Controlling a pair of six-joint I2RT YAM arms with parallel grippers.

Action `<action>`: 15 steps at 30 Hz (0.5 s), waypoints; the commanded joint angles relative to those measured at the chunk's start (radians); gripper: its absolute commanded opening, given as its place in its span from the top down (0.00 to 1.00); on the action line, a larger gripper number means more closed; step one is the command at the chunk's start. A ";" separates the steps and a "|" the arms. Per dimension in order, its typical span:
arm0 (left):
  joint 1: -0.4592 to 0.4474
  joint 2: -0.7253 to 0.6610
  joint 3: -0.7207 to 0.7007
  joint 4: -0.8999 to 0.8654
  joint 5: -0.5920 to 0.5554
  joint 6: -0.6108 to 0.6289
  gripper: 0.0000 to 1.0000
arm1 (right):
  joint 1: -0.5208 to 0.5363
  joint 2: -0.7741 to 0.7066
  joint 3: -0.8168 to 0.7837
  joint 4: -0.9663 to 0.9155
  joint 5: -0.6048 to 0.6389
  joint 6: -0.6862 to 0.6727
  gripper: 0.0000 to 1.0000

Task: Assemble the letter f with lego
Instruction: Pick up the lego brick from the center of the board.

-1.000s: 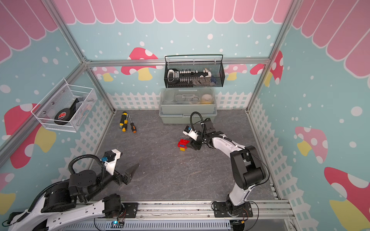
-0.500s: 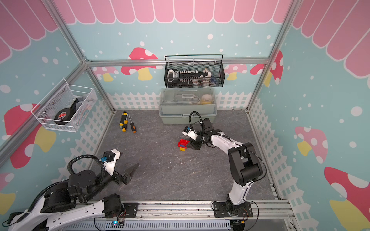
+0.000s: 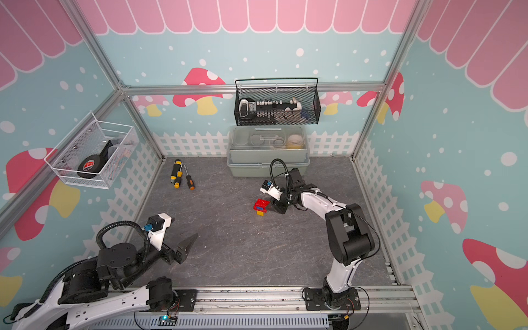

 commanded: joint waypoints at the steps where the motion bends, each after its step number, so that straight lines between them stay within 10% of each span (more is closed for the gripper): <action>1: 0.002 -0.012 -0.007 -0.015 -0.010 -0.015 0.01 | -0.005 0.016 0.023 -0.021 -0.031 -0.017 0.61; 15: 0.003 -0.013 -0.007 -0.015 -0.010 -0.015 0.01 | -0.005 0.032 0.050 -0.052 -0.051 -0.018 0.65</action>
